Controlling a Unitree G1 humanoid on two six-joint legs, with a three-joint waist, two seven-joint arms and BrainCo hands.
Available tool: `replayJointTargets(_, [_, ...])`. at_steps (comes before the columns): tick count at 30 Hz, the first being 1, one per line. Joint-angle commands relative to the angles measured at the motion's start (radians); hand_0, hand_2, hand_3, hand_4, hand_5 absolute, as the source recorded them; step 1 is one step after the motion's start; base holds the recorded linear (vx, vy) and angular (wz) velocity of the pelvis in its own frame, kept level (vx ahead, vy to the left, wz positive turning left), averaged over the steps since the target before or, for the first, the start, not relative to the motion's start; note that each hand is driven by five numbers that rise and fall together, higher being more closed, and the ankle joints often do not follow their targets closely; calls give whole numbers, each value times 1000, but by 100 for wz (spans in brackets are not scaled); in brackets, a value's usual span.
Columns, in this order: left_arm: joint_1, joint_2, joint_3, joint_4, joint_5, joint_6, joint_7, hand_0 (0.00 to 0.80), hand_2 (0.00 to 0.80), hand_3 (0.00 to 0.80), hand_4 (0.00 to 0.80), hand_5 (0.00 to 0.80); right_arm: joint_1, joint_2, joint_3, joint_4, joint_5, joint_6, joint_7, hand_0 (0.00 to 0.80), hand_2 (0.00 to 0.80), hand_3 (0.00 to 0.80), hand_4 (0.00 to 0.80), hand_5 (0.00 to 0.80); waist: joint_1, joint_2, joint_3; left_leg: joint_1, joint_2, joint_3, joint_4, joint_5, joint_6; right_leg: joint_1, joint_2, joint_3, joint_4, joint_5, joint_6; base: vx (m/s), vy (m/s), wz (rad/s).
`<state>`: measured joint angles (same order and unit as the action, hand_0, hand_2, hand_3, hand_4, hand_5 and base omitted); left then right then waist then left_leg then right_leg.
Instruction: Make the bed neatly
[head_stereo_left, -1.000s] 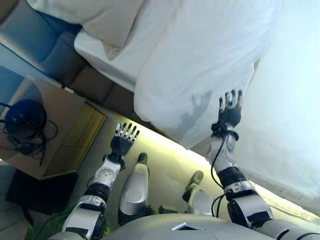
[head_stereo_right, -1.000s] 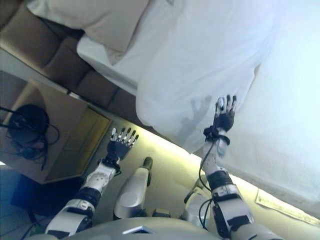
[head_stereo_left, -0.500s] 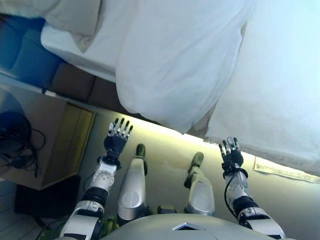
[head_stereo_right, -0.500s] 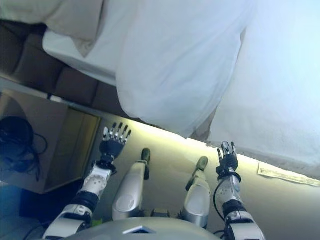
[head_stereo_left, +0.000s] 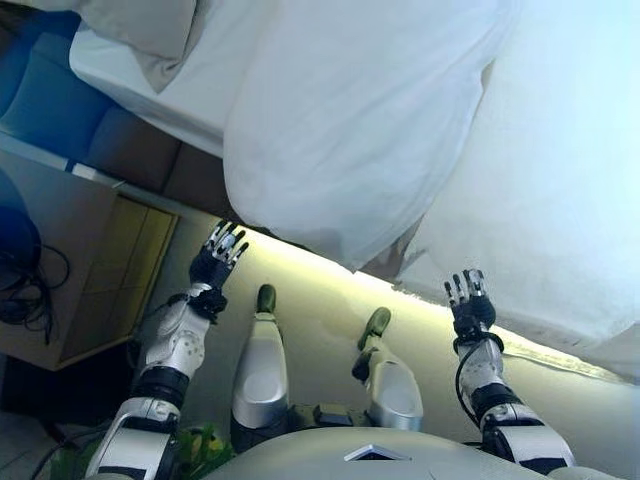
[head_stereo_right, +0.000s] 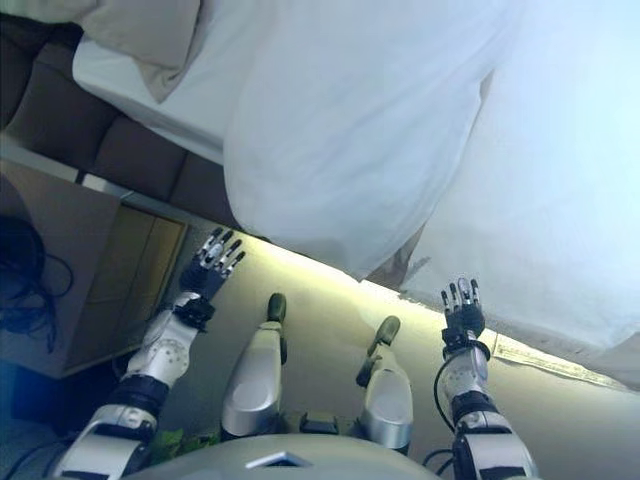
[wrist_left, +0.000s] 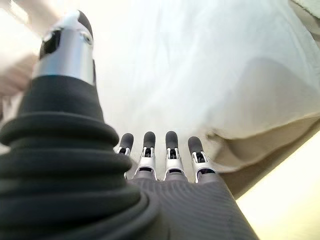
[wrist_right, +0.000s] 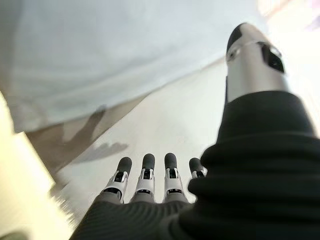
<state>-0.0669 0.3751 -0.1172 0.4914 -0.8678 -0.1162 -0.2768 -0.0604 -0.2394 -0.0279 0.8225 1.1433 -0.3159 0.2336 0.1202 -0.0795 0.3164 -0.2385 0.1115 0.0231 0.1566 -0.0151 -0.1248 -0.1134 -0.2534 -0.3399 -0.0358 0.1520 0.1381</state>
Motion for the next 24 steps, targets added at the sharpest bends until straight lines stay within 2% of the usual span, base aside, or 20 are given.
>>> replayJointTargets(1, [74,-12,20,-22,89,-25,5,0,0,0,0,0,136,-26,-28,-110,-66,-27,-18,0,0,0,0,0,-3,36,-155,101,2,69,-225,119,58,58,-18,23,54,-39,62,184,38,-10])
replayJointTargets(5, [139,-12,71,-34,176,-37,43,0,0,0,0,0,217,-12,-29,-245,-138,-31,-74,0,0,0,0,0,-27,39,-229,168,7,101,-238,105,57,97,-8,35,37,-50,61,169,37,-14])
replayJointTargets(9, [178,17,97,-70,311,-48,114,0,0,0,0,0,256,-10,-42,-342,-186,-38,-114,0,0,0,0,0,-42,46,-271,205,8,117,-244,93,54,128,6,38,12,-58,61,64,27,-12])
replayJointTargets(14, [199,22,126,-123,303,-16,123,0,0,0,0,0,273,-4,-39,-426,-228,-19,-127,0,0,0,0,0,-47,53,-300,236,6,119,-244,82,56,147,14,38,1,-64,55,16,8,-3])
replayJointTargets(18, [205,11,108,-136,286,-19,110,0,0,0,0,0,275,0,-2,-441,-288,-9,-143,0,0,0,0,0,-43,52,-316,250,4,120,-244,77,53,165,23,27,-21,-59,52,5,0,-1])
replayJointTargets(24, [190,-6,91,-125,262,-3,100,0,0,0,0,0,255,2,34,-433,-273,-1,-164,0,0,0,0,0,-40,48,-326,258,8,126,-244,75,49,174,32,18,-30,-58,47,0,0,0])
